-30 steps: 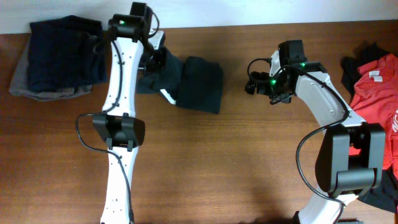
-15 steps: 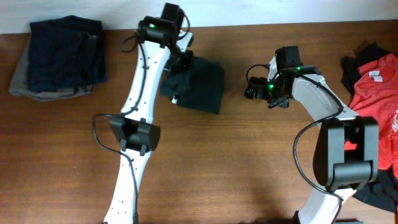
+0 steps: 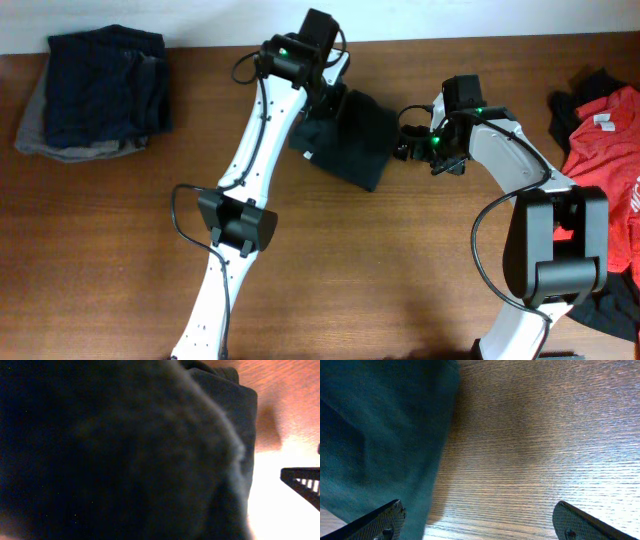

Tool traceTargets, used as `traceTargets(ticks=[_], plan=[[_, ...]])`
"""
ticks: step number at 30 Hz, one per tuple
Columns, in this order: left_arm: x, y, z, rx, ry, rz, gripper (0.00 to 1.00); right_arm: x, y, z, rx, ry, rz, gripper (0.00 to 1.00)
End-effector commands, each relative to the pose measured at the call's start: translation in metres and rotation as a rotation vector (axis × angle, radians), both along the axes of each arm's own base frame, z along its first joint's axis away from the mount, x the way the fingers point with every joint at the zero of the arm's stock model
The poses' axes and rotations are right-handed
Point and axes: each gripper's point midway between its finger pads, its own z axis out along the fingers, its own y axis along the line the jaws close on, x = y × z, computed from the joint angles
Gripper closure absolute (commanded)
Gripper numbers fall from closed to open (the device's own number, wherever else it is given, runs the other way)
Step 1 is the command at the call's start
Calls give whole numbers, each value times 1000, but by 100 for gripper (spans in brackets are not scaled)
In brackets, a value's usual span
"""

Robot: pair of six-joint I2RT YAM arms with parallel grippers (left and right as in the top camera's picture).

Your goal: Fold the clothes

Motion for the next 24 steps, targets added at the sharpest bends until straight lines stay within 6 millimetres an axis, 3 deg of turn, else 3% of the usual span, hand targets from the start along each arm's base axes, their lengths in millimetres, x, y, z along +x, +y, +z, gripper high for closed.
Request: traceTargets(ticks=[1,6,9,11,16,22,24], plan=[[-9,-15,28,-40,-42,-23,84,-4,-5,-10,-11,29,-18,1],[-22,-39,30,-85,-24,-75,65,1,-13,-8,7,26,-93,1],[-27,-51,33,-118,-19,-101,66,5,-23,-5,47,17,-121,1],[-30,-59,35,-140,-20,-120,73,7,-29,-3,82,13,-134,1],[-42,-88,40,-197,-24,-182,73,8,-49,0,140,6,-171,1],[-67,-121,42,-200,-33,-265,72,6,-48,9,244,-12,-125,1],[-64,-118,43,-167,-65,-271,72,6,-42,14,277,-18,-103,1]])
